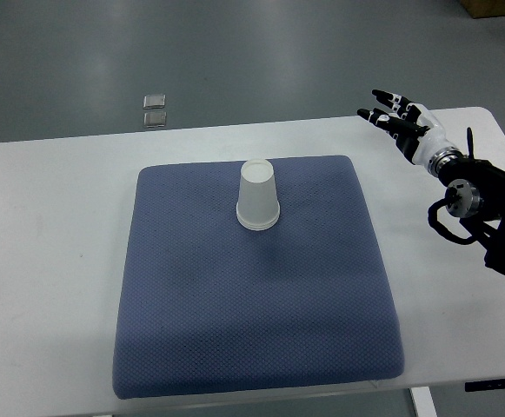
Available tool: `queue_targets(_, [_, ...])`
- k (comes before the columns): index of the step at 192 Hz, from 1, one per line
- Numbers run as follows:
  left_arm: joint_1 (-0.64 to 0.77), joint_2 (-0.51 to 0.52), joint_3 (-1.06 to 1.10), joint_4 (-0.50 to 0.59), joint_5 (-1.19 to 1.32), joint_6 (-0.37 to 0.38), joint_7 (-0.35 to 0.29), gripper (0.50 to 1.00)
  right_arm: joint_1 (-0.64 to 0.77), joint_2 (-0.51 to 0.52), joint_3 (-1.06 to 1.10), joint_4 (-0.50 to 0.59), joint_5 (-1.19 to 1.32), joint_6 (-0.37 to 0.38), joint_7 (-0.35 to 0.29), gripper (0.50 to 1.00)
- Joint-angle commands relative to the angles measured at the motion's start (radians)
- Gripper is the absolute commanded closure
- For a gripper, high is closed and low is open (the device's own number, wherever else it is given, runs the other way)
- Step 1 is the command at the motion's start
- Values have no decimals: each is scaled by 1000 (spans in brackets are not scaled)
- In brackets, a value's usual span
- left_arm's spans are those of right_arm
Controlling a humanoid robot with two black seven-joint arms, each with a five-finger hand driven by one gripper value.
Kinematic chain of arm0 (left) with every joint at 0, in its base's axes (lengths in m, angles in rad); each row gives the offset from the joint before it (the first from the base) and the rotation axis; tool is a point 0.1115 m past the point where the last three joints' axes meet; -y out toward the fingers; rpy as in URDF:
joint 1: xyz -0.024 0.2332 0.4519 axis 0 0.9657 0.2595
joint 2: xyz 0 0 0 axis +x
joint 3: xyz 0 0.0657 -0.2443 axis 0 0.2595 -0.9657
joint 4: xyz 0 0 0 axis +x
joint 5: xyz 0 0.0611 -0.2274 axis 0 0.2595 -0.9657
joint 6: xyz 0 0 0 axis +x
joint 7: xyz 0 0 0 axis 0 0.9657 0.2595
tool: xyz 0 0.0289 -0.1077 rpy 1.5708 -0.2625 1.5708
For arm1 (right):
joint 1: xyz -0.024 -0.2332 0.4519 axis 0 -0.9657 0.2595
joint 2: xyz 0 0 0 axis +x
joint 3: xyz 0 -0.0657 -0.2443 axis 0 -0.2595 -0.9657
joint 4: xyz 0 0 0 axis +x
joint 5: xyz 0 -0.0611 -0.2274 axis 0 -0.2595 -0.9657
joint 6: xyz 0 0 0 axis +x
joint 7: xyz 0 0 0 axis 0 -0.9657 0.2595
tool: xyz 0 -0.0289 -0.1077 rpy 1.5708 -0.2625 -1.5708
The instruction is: Stack paper cups
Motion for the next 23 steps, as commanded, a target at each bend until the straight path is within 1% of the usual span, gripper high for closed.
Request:
queue_targets(1, [0,0,0,0,0,0,0,500,-19,3,9,1,1,1,0,585])
queue_targets(23, [0,0,0,0,0,0,0,500,-39,5,7,1,0,3,0,585])
